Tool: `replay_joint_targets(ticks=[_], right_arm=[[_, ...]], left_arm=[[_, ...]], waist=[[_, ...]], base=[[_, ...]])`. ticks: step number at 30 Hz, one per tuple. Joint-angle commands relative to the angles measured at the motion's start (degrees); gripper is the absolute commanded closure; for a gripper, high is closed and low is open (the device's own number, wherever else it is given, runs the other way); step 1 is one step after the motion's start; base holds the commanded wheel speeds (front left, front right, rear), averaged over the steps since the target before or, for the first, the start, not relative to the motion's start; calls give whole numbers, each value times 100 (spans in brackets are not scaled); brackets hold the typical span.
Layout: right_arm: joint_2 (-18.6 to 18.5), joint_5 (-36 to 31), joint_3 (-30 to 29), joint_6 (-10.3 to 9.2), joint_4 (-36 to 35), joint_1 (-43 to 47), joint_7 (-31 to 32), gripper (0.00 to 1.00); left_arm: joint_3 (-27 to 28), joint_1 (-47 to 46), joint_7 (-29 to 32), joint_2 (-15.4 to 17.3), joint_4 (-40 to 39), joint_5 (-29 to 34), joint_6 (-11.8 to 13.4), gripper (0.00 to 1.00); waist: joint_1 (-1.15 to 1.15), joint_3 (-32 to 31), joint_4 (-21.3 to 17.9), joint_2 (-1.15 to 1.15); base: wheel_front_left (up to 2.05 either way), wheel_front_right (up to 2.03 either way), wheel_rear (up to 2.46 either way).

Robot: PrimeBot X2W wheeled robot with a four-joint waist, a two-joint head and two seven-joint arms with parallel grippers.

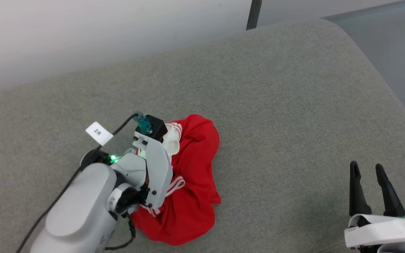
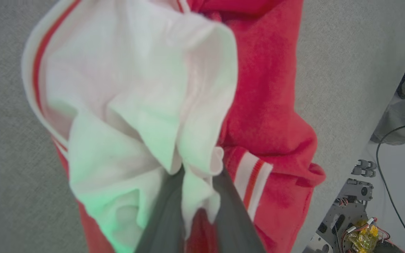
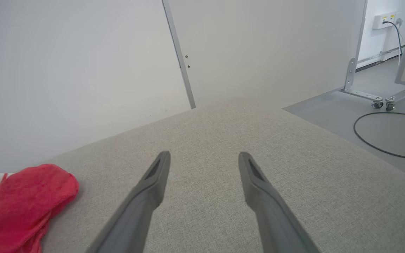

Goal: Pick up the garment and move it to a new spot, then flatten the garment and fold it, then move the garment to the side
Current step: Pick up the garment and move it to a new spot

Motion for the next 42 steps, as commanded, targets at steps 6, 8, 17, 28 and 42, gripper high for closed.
replay_joint_targets(ticks=[6,8,17,28,42], right_arm=[[19,-24,-12,2,-12,-29,-30,0],[19,-45,-22,2,-14,17,-31,0],[-87,-107,-34,2,-43,181,-31,0],[-228,-153,47,2,-83,388,39,0],[-256,-164,-37,2,-40,652,119,0]], left_arm=[[-166,-315,-150,61,111,-23,-94,4],[-200,-380,-180,67,60,-83,-110,0],[-241,-407,-664,167,-311,-282,-130,0],[-46,17,-2419,440,-639,-181,-135,0],[484,1039,-4847,632,-491,52,-39,0]], waist=[[0,-124,208,0],[0,-210,332,0],[0,-651,994,0],[0,-1083,1748,0],[0,-1478,2352,0]], base=[[0,0,0],[0,0,0],[0,0,0],[0,0,0],[0,0,0]])
